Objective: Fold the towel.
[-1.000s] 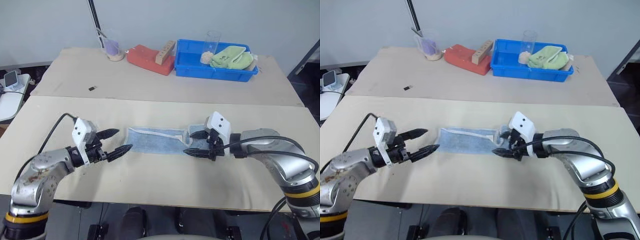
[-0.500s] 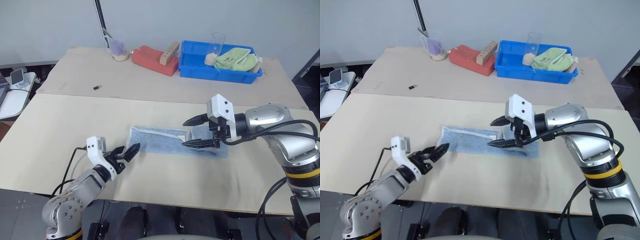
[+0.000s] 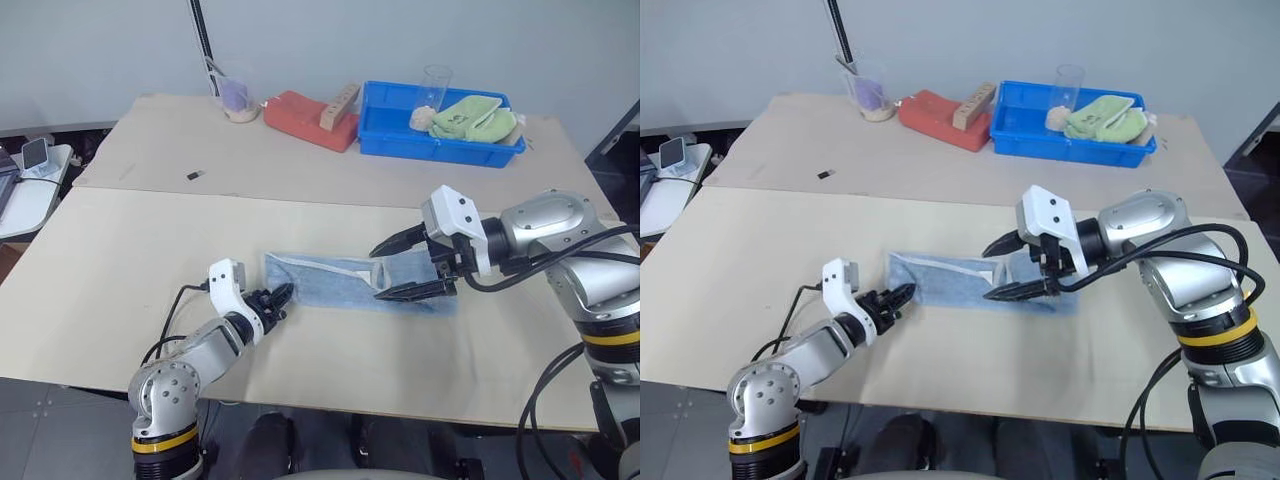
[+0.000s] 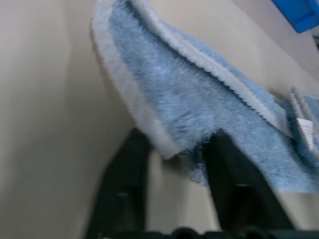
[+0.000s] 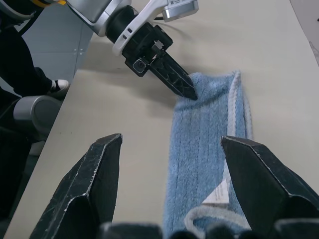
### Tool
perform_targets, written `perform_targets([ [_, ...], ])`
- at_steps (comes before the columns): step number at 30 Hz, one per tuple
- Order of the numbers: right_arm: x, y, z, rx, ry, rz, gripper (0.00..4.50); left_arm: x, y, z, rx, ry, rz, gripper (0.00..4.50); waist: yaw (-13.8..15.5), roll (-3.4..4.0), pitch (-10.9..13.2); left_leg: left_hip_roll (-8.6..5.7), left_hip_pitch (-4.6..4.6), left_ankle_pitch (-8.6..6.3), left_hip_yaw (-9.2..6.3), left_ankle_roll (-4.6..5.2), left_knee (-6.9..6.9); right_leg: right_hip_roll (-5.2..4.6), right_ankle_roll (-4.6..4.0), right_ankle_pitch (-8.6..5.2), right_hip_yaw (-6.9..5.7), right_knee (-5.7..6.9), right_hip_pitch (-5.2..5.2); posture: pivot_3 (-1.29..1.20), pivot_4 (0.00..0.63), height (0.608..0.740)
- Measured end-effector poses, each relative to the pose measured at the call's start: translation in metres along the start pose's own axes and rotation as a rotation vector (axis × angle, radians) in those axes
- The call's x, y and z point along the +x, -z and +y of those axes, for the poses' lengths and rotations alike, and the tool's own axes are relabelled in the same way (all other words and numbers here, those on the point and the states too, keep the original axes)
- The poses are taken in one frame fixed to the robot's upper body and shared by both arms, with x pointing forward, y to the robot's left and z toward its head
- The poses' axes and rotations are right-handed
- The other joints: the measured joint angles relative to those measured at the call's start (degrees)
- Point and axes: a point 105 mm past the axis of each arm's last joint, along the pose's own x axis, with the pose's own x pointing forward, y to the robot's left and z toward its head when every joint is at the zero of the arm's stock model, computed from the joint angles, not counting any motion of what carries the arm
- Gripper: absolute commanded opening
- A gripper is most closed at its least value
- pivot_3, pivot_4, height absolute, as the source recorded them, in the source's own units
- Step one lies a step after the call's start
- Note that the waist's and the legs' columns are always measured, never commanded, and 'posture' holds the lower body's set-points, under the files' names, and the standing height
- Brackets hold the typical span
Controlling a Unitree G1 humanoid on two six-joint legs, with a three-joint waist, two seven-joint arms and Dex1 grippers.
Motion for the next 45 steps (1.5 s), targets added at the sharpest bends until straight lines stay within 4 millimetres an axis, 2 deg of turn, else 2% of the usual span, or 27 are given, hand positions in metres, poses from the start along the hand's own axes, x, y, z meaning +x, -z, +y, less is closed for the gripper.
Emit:
perform_targets([
  [1,0.000,0.000,0.000,0.000,0.000,0.001,3.53,0.001,-0.002,-0.001,0.003,0.003,-0.004,0.08,0.01,0.00,0.00,0.00,0.01,0.00,0.00,0.00,0.00,0.00,0.00,0.00,0.00,0.01,0.00,0.00,0.150,0.675],
  [6,-0.003,0.000,-0.001,-0.002,0.007,0.004,3.53,0.001,-0.013,-0.001,0.049,-0.006,-0.043,0.08,0.01,0.00,0.00,0.00,0.01,0.00,-0.01,0.00,0.00,0.01,-0.01,-0.01,-0.01,0.01,0.00,0.00,0.150,0.675],
  [12,-0.019,0.010,-0.002,0.030,0.077,0.039,3.53,-0.004,-0.042,-0.003,0.308,0.033,-0.112,0.08,0.04,0.00,0.00,-0.01,-0.02,0.01,0.02,-0.01,-0.01,-0.01,-0.02,-0.01,-0.01,-0.03,-0.01,0.00,0.150,0.675],
  [15,-0.043,0.030,0.006,0.101,0.135,0.120,3.53,-0.002,-0.045,-0.035,0.517,0.224,-0.061,0.08,0.89,0.00,0.00,-0.17,-0.28,0.11,0.08,-0.18,0.01,-0.02,-0.01,-0.01,-0.14,-0.20,-0.04,0.00,0.150,0.675],
  [17,-0.056,0.033,0.009,0.130,0.174,0.149,3.53,-0.001,-0.045,-0.058,0.597,0.348,-0.048,0.08,0.73,0.02,-0.01,-0.13,-0.32,0.10,0.02,-0.17,0.00,-0.02,0.00,-0.01,0.01,-0.25,-0.05,0.00,0.150,0.675],
  [21,-0.076,0.033,0.025,0.202,0.225,0.185,3.53,0.012,-0.029,-0.107,0.695,0.622,0.019,0.08,0.65,0.00,0.00,-0.17,-0.40,0.10,0.02,-0.16,-0.01,-0.01,0.03,-0.02,-0.05,-0.28,-0.05,0.00,0.150,0.675],
  [24,-0.084,0.033,0.037,0.243,0.248,0.200,3.53,0.021,-0.017,-0.130,0.751,0.755,0.063,0.08,0.20,0.00,0.01,-0.12,-0.40,0.10,0.02,-0.16,-0.02,0.04,0.03,-0.03,-0.01,-0.25,-0.04,0.00,0.150,0.675],
  [28,-0.091,0.032,0.050,0.281,0.300,0.219,3.53,0.035,0.014,-0.162,0.823,0.946,0.141,0.08,0.17,0.01,0.00,-0.14,-0.47,0.11,0.07,-0.14,-0.03,0.08,0.10,-0.07,-0.02,-0.26,-0.02,0.00,0.150,0.675],
  [31,-0.094,0.028,0.059,0.295,0.338,0.229,3.53,0.049,0.037,-0.172,0.871,1.009,0.183,0.08,0.11,0.01,0.00,-0.14,-0.51,0.10,0.07,-0.13,-0.03,0.09,0.22,-0.14,0.01,-0.26,-0.02,0.00,0.150,0.675],
  [34,-0.095,0.026,0.065,0.308,0.361,0.235,3.53,0.059,0.054,-0.170,0.926,1.038,0.205,0.08,-0.04,-0.01,0.01,-0.12,-0.59,0.10,0.02,-0.13,-0.09,0.12,0.41,-0.26,0.09,-0.24,-0.02,0.00,0.150,0.675],
  [37,-0.095,0.026,0.068,0.318,0.383,0.238,3.53,0.062,0.057,-0.167,0.950,1.053,0.203,1.04,0.07,0.00,0.01,-0.06,-0.58,0.11,-0.02,-0.11,-0.08,0.16,0.46,-0.28,0.08,-0.23,-0.02,0.00,0.150,0.675],
  [44,-0.097,0.025,0.065,0.320,0.423,0.232,3.53,0.053,0.050,-0.178,0.941,1.139,0.161,4.37,0.11,0.00,0.00,-0.09,-0.52,0.12,-0.08,-0.10,-0.07,0.12,0.51,-0.30,0.09,-0.26,-0.03,0.00,0.150,0.675],
  [45,-0.098,0.025,0.063,0.322,0.431,0.231,3.53,0.050,0.047,-0.180,0.939,1.157,0.152,4.49,0.11,0.00,0.00,-0.09,-0.52,0.12,-0.11,-0.10,-0.08,0.12,0.51,-0.30,0.09,-0.26,-0.03,0.00,0.150,0.675],
])
